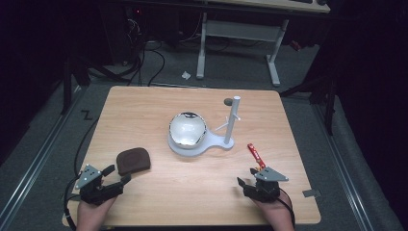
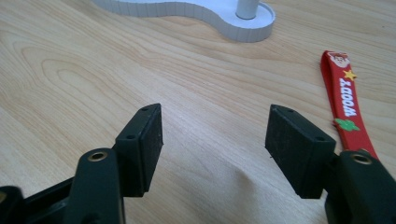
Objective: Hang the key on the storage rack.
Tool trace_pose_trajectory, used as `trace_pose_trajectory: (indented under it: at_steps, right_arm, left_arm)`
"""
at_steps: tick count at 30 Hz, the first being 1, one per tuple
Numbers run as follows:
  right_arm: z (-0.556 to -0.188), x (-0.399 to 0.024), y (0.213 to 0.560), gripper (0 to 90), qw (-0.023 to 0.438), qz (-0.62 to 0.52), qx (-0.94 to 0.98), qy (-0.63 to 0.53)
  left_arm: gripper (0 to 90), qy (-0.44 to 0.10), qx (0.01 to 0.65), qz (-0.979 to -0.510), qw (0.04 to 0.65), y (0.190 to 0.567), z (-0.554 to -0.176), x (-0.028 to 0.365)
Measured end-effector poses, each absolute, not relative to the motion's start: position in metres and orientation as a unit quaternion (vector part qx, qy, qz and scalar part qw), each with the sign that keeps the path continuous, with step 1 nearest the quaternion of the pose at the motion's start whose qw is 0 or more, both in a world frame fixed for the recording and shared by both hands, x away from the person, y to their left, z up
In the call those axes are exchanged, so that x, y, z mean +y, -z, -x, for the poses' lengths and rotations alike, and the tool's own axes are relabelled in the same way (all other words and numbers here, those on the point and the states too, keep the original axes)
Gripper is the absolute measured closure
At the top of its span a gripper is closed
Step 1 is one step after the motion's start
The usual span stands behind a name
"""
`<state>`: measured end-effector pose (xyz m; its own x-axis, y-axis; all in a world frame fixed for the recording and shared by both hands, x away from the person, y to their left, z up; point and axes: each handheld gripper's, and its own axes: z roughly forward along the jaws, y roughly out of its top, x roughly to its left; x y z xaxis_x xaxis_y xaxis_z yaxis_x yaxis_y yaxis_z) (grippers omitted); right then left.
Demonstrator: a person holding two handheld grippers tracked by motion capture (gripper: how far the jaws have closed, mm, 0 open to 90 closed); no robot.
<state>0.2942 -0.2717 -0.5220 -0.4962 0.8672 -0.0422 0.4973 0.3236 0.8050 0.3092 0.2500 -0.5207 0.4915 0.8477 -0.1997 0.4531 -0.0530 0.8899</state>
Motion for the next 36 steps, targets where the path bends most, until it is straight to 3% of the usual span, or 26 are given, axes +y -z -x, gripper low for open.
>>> trace_pose_trajectory:
  at_steps: [18,23,30,36]
  right_arm:
    - [-0.287,-0.265,0.52,43.1,0.242,-0.407,0.79,-0.389]
    - [-0.286,-0.263,0.522,51.4,0.233,-0.41,0.79,-0.391]
    - [-0.29,-0.266,0.52,45.1,0.199,-0.438,0.795,-0.369]
    - [-0.286,-0.275,0.518,47.1,0.182,-0.44,0.812,-0.338]
  left_arm:
    - [25.0,-0.195,0.446,-0.712,0.506,0.518,-0.314,0.242]
    - [25.4,-0.209,0.441,-0.712,0.506,0.512,-0.311,0.241]
    - [25.4,-0.209,0.445,-0.713,0.5,0.514,-0.312,0.243]
    - [25.7,-0.204,0.442,-0.716,0.5,0.516,-0.312,0.243]
